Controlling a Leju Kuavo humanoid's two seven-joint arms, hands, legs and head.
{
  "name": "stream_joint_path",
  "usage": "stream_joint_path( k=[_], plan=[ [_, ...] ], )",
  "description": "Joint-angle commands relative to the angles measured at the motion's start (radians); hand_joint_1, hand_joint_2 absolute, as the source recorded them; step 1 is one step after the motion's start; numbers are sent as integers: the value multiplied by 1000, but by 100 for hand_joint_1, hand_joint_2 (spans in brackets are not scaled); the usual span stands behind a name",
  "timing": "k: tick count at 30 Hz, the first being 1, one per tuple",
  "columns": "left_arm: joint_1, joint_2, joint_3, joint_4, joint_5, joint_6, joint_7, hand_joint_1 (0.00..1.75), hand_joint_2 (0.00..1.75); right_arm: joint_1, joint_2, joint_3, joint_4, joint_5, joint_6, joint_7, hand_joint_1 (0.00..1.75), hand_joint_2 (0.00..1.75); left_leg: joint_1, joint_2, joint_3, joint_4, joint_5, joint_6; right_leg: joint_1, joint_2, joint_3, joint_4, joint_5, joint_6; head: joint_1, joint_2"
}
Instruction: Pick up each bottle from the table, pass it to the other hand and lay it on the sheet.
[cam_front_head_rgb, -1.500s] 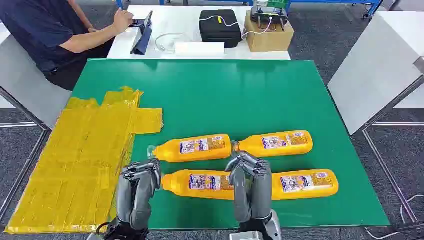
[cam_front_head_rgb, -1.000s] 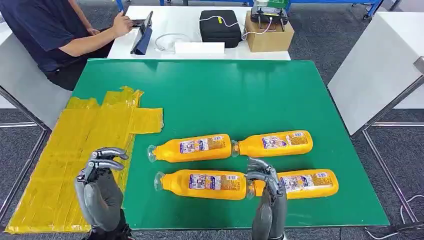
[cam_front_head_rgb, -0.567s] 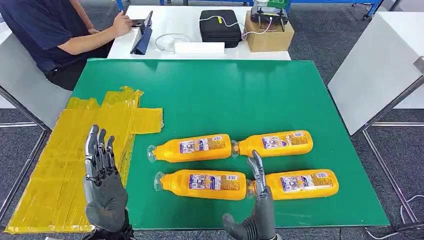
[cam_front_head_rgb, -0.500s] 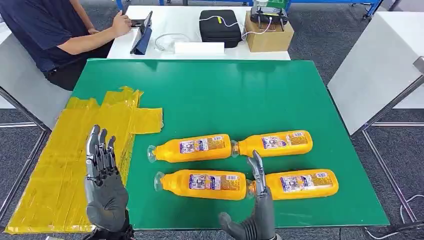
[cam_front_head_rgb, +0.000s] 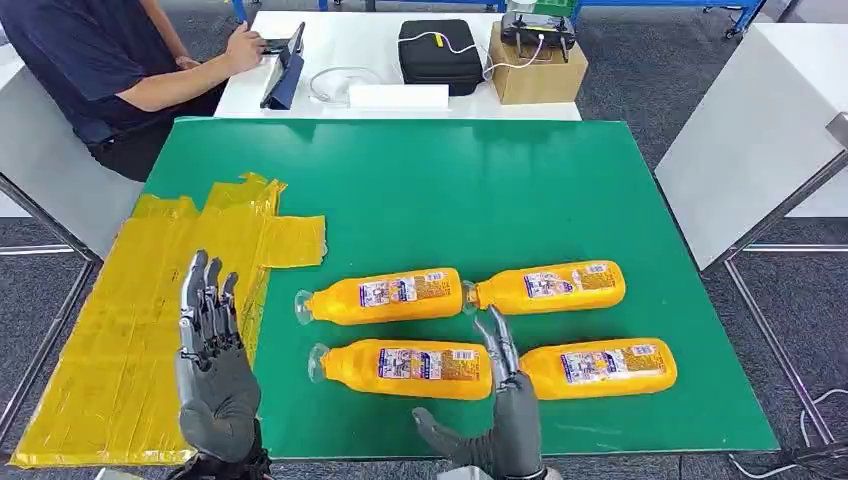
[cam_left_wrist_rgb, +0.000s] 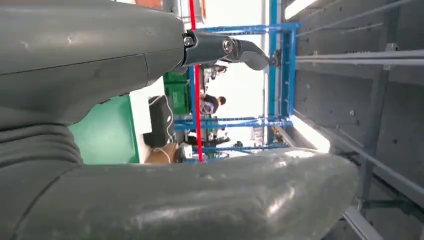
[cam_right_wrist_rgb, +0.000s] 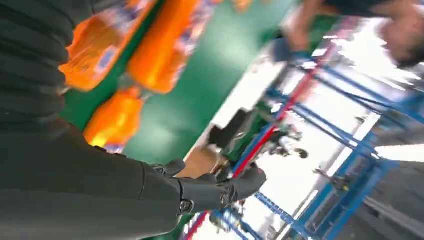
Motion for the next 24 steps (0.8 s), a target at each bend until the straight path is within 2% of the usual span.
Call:
stream_joint_path(
  k=[1, 4, 7, 11, 15, 24],
  plan=[
    [-33, -13, 51, 100, 3, -47, 3, 0, 0, -67, -41, 134, 157, 219, -55, 227, 0, 175, 0, 0, 4, -2, 0, 0, 0, 0, 4, -2, 0, -1, 0, 0],
    [-47, -17, 49, 128, 4, -85, 3, 0, 0, -101, -55, 152, 165, 302, -21, 331, 0, 175, -1, 1, 6, -4, 0, 1, -1, 0, 6, -2, -1, -1, 0, 0],
    [-63, -23, 45, 151, 1, -102, 3, 0, 0, -132, -54, 153, 186, 313, -5, 367, 0, 175, -1, 1, 4, -3, 0, 1, 0, 0, 4, -2, 0, -1, 0, 0],
    [-70, -23, 36, 155, -4, -114, 3, 0, 0, -148, -52, 156, 213, 322, 24, 389, 0, 175, -2, 2, 8, -4, 0, 1, -1, 0, 7, -3, 0, -1, 0, 0],
    [-77, -25, 35, 163, -1, -121, 3, 0, 0, -161, -51, 164, 241, 316, 48, 393, 0, 175, -1, 0, 3, -2, 0, 1, 0, 0, 3, -1, 0, -1, 0, 0],
    [-88, -26, 36, 171, 5, -131, 3, 0, 0, -166, -59, 165, 264, 314, 79, 421, 0, 175, -1, 0, 6, -4, 0, 1, -1, -1, 6, -2, -1, -1, 0, 0]
  ],
)
